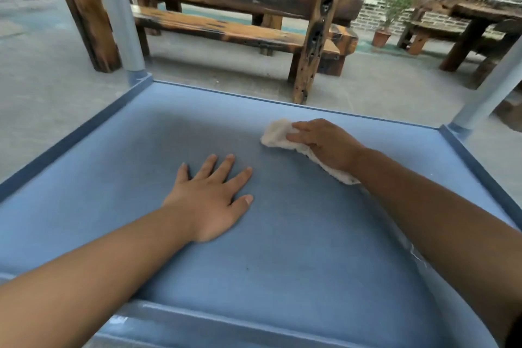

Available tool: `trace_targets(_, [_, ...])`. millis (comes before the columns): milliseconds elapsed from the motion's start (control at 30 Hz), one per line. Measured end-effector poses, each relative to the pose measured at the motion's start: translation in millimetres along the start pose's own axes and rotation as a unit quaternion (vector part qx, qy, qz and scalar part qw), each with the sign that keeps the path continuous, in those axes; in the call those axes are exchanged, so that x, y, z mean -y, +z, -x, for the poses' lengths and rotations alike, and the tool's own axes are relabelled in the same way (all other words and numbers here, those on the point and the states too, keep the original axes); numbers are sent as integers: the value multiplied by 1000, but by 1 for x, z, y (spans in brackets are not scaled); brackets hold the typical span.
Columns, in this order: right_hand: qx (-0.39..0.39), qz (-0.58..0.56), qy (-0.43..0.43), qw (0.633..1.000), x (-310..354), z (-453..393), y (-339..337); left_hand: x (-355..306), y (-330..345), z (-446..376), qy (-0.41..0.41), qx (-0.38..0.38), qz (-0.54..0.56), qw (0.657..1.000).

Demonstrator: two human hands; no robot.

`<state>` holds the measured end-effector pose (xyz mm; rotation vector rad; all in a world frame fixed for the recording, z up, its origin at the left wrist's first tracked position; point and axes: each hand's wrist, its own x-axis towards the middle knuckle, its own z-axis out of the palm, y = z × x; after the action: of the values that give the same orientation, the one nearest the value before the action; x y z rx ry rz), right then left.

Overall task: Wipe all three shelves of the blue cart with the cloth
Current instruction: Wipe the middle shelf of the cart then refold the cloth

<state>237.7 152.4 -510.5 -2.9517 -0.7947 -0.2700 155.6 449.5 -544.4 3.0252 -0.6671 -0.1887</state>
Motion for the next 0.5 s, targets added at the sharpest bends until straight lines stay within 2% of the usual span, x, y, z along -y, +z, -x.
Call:
trace_targets(133, [20,25,33,999,-29,-35,11,-1,-1,1,4,4,-5,1000])
trace_targets(267, [48,-52,118,990,-41,-61,14,-2,-4,0,2,10,-9,1000])
trace_targets(367, [15,-76,156,985,-43,-67,17,-4,-2,-1,0,8,-4,1000])
trace_targets(433, [-11,-71,160,984,-38,-68,15,-3,-2,0,-2,7,1,1000])
trace_targets(500, [15,-44,139,989,-35,-68,14,-1,-2,0,-2,4,4,1000])
